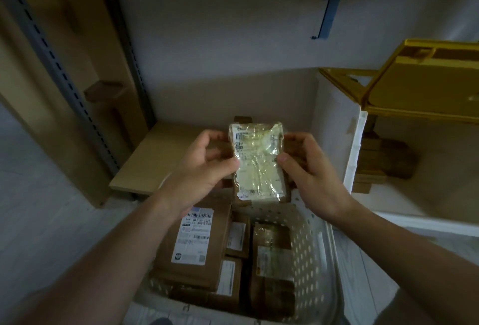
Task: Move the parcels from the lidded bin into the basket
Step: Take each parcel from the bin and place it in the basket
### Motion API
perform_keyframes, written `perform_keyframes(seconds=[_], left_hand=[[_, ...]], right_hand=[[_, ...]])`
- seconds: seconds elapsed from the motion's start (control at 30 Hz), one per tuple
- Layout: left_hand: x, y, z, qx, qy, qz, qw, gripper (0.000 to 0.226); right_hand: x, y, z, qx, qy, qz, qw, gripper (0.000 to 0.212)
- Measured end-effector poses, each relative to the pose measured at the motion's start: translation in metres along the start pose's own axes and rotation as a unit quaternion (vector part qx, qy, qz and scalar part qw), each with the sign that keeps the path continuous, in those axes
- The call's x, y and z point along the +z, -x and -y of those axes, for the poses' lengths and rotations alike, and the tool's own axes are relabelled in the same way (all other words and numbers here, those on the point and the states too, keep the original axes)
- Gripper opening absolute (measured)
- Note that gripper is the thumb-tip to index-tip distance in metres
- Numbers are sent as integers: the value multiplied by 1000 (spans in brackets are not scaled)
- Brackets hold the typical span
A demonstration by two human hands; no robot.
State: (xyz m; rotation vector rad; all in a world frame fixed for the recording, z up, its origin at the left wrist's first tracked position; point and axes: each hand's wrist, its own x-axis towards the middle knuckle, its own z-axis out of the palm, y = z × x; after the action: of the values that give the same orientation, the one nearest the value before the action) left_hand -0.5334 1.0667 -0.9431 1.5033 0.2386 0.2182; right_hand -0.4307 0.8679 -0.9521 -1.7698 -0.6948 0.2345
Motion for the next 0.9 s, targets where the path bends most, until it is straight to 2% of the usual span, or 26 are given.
perform_keyframes(seconds=[0.23,0.27,0.37,0.43,0.57,0.67,0.73,0.83,0.9], left_hand=[[6,-3,28,-99,-63,9,993,65],[7,-4,31,-116,-65,11,991,61],[14,-5,42,-170,-36,1,985,49],[20,-6,52,-206,-10,-10,978,49],[29,-11,66,-248,-12,-7,969,46],[27,-14,73,-242,-86,32,966,45],[22,-15,80,-201,-192,59,959,46],[13,-19,89,-117,-329,73,934,48],[8,-19,94,-66,-416,85,903,47]], right_hand=[[5,-1,-26,60,108,69,990,33],[5,0,-27,65,143,93,983,41],[12,4,-31,70,286,145,945,91],[19,8,-35,72,339,167,923,115],[25,8,-57,76,384,188,901,122],[22,2,-69,91,406,209,885,123],[21,-2,-76,84,437,217,869,125],[22,-5,-88,87,464,236,850,125],[23,-5,-99,97,473,259,836,123]])
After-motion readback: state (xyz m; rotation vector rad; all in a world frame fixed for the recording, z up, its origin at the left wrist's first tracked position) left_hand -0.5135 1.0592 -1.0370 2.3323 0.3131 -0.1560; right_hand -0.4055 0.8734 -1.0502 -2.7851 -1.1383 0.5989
